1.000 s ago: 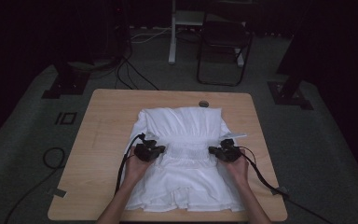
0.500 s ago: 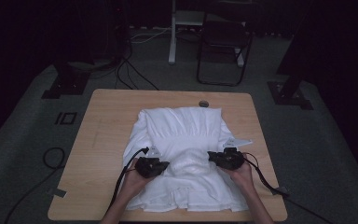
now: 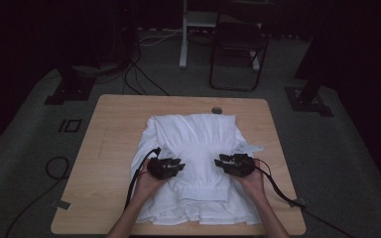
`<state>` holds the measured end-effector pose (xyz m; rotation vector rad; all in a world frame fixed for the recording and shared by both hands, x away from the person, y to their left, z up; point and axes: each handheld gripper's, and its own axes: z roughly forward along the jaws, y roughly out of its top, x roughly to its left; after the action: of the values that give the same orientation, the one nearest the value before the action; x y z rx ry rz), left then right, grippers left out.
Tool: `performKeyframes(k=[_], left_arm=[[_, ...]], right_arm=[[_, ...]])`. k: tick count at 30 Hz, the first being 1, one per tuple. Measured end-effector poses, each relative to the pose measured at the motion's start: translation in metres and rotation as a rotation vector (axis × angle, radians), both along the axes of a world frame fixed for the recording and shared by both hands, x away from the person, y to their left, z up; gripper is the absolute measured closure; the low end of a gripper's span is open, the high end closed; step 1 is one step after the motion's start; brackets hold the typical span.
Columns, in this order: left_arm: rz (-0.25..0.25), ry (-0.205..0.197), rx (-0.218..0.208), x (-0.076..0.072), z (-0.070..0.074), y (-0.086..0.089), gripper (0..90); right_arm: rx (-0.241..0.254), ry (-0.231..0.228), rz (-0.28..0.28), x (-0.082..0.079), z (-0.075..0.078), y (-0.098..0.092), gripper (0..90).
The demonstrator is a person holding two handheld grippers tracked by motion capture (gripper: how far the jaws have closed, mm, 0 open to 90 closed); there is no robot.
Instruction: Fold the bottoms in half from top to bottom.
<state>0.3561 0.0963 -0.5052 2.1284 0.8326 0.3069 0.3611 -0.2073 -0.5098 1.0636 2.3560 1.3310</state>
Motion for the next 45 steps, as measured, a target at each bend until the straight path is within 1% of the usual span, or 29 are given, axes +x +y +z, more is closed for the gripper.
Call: performKeyframes(k=[1,2,3,4,6,7,8,9,11,12,13,15,16,17,18,19,20,22,24,25,27,32,35,37,40,41,42,43,45], left_arm=[[0.025,-0.011,0.015,0.010,0.001,-0.001,69.4],[0.040,-0.009,0.017,0.016,0.001,-0.002,69.4],[0.067,-0.006,0.017,0.026,0.000,-0.003,68.0],[0.081,-0.004,0.017,0.032,0.000,-0.003,68.0],[0.111,0.028,0.003,0.046,-0.006,-0.002,64.8],[0.119,0.039,-0.002,0.051,-0.009,-0.002,63.8],[0.117,0.047,-0.002,0.053,-0.013,-0.002,63.8],[0.117,0.059,0.002,0.056,-0.018,-0.002,63.8],[0.115,0.065,-0.001,0.058,-0.029,-0.001,63.4],[0.115,0.065,-0.001,0.058,-0.029,-0.001,63.5],[0.115,0.056,-0.023,0.056,-0.034,0.001,64.0],[0.119,0.057,-0.060,0.054,-0.038,0.007,64.5],[0.120,0.060,-0.064,0.053,-0.038,0.008,65.0],[0.107,0.049,-0.046,0.048,-0.038,0.010,65.0],[0.107,0.049,-0.046,0.048,-0.038,0.010,65.0],[0.098,0.047,-0.042,0.045,-0.038,0.012,65.1],[0.096,0.049,-0.049,0.042,-0.038,0.013,65.1],[0.086,0.055,-0.054,0.035,-0.038,0.017,65.1],[0.079,0.054,-0.051,0.026,-0.039,0.019,65.1],[0.073,0.052,-0.049,0.020,-0.039,0.021,65.1],[0.069,0.055,-0.050,0.011,-0.039,0.023,65.0],[0.064,0.055,-0.051,-0.013,-0.039,0.028,64.9],[0.075,0.055,-0.052,-0.026,-0.039,0.029,64.7],[0.074,0.058,-0.049,-0.030,-0.038,0.029,61.6],[0.067,0.079,-0.065,-0.026,-0.030,0.031,59.3],[0.079,0.058,-0.062,-0.022,-0.022,0.033,58.3],[0.087,0.042,-0.055,-0.021,-0.019,0.034,55.8],[0.119,0.005,-0.044,-0.014,-0.009,0.037,53.5],[0.178,-0.043,-0.042,0.001,0.006,0.046,49.5]], right_arm=[[-0.021,-0.022,-0.045,0.016,0.001,0.002,58.0],[-0.021,-0.022,-0.045,0.016,0.001,0.002,58.0],[-0.053,-0.047,-0.096,0.034,0.003,0.004,56.3],[-0.053,-0.047,-0.096,0.034,0.003,0.004,56.3],[-0.081,-0.059,-0.148,0.053,0.001,0.005,55.0],[-0.117,-0.033,-0.192,0.070,-0.006,0.006,53.2],[-0.117,-0.033,-0.192,0.070,-0.006,0.006,53.2],[-0.141,-0.026,-0.210,0.075,-0.010,0.007,52.0],[-0.168,0.030,-0.226,0.083,-0.027,0.007,50.9],[-0.168,0.030,-0.226,0.083,-0.027,0.007,50.9],[-0.157,0.028,-0.238,0.079,-0.034,0.008,50.9],[-0.148,0.023,-0.245,0.077,-0.035,0.007,50.9],[-0.135,0.023,-0.254,0.074,-0.036,0.007,51.0],[-0.132,0.025,-0.259,0.068,-0.036,0.008,51.0],[-0.132,0.025,-0.259,0.068,-0.036,0.008,51.0],[-0.127,0.022,-0.258,0.059,-0.037,0.009,51.1],[-0.127,0.022,-0.258,0.059,-0.037,0.009,51.1],[-0.130,0.016,-0.255,0.048,-0.038,0.011,51.3],[-0.129,0.015,-0.246,0.038,-0.038,0.012,51.4],[-0.126,0.017,-0.242,0.028,-0.038,0.014,51.4],[-0.125,0.017,-0.241,0.024,-0.038,0.014,51.5],[-0.129,0.014,-0.226,-0.001,-0.038,0.020,52.1],[-0.127,0.015,-0.210,-0.009,-0.038,0.020,52.0],[-0.127,0.013,-0.200,-0.012,-0.038,0.021,52.0],[-0.125,0.014,-0.199,-0.011,-0.038,0.020,52.0],[-0.124,0.014,-0.199,-0.011,-0.038,0.020,52.0],[-0.124,0.015,-0.202,-0.012,-0.038,0.021,52.0],[-0.124,0.015,-0.203,-0.012,-0.038,0.021,52.0],[-0.123,0.016,-0.206,-0.012,-0.038,0.021,52.0]])
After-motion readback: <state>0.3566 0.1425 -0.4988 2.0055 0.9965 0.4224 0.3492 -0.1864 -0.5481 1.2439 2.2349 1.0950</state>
